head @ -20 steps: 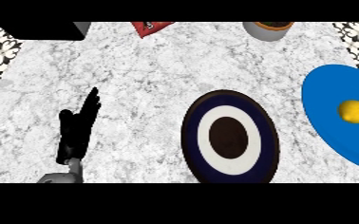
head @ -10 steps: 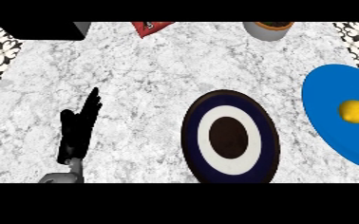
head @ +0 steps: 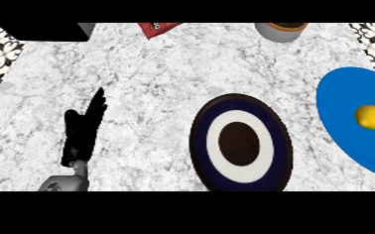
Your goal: Pick the lemon from the plate and place it in the plate
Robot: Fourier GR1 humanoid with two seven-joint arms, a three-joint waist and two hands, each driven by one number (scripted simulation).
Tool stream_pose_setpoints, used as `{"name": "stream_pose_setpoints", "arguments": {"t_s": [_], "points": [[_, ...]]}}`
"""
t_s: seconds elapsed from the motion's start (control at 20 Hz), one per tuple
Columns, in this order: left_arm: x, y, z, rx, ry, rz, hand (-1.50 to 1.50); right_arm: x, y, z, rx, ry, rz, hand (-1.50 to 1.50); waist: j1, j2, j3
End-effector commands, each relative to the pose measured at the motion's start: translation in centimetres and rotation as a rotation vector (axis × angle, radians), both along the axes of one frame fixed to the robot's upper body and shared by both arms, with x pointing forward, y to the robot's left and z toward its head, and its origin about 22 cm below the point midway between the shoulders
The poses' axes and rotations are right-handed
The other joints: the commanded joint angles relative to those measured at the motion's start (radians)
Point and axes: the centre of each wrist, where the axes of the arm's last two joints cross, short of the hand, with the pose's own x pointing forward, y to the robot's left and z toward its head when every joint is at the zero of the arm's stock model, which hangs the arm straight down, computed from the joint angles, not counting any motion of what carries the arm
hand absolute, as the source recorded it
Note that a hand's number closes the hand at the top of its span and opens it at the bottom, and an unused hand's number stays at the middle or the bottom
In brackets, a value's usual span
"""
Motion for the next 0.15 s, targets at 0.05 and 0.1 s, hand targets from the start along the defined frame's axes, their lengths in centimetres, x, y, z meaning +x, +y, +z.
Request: {"name": "stream_pose_setpoints", "arguments": {"t_s": [0.05, 0.1], "points": [[-0.8, 1.2, 0.2, 0.005, -0.003, 0.008, 0.0, -1.1, -0.4, -0.1, -0.028, 0.03, -0.026, -1.5, 0.009, -0.001, 0.001], [0.1, -0.4, 0.5, 0.0, 0.005, -0.015, 0.0, -0.6, 0.2, -0.9, -0.031, 0.029, -0.044, -1.5, 0.007, 0.001, 0.002]]}}
